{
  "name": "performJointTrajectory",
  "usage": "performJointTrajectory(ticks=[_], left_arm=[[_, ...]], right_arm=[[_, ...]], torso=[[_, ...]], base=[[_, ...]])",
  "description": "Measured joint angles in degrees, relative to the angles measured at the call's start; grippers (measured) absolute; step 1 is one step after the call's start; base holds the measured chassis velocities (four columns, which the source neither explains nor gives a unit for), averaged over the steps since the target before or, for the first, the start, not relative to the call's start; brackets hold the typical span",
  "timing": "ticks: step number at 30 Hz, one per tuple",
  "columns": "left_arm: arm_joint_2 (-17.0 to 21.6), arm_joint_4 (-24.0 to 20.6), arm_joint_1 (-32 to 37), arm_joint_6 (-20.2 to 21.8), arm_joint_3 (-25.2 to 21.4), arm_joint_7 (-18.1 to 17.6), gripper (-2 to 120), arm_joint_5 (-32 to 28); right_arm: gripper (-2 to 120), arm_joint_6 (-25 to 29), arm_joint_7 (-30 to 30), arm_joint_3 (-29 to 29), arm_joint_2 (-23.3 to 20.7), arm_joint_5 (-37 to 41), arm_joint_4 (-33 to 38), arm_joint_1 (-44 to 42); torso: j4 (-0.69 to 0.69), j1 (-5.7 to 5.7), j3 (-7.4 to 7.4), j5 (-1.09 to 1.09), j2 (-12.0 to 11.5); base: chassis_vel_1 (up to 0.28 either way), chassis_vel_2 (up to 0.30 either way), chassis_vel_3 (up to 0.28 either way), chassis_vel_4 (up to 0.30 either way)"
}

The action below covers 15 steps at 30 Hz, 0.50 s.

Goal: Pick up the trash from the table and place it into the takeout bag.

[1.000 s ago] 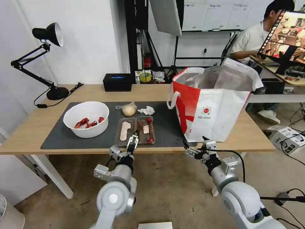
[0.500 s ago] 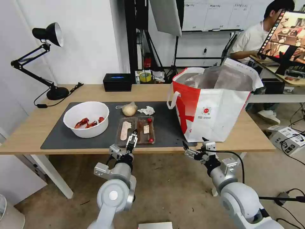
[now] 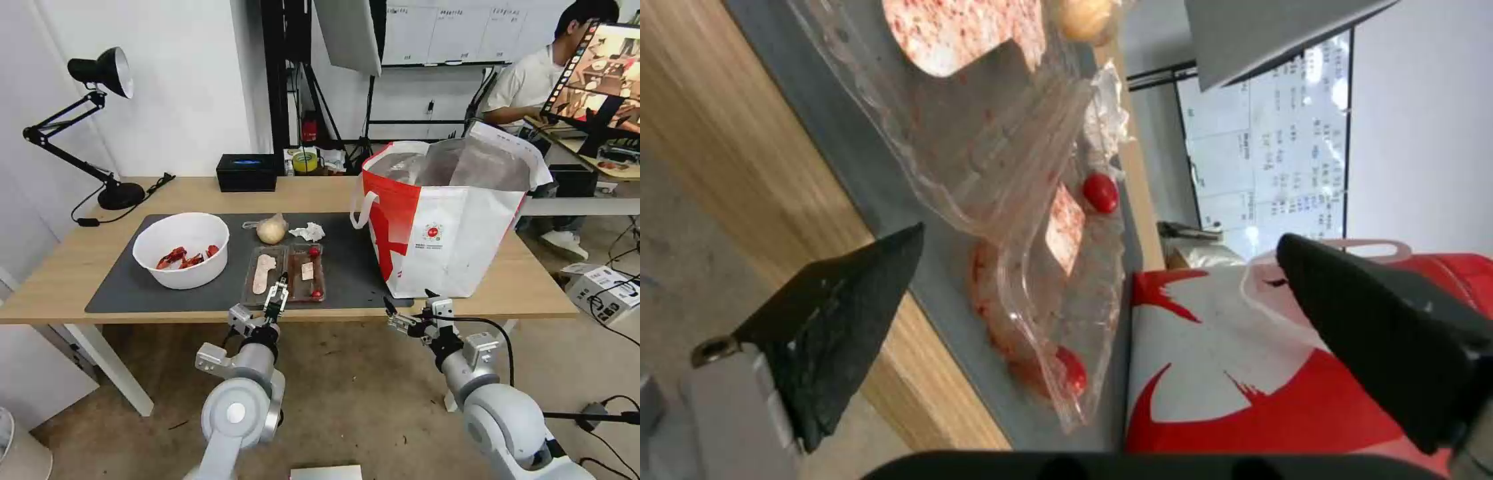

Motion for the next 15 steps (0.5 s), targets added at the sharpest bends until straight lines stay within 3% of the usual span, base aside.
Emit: performJointTrajectory(ticks=[15], left_arm=[[-0.3, 0.7, -1.1, 0.1, -0.3, -1.6, 100, -1.5]], right_arm=[[100, 0.1, 0.0, 0.0, 0.1, -0.5, 0.1, -0.7]], torso=[[0.00, 0.00, 0.00, 0.00, 0.0]], base=[[0.000, 0.000, 0.000, 0.000]])
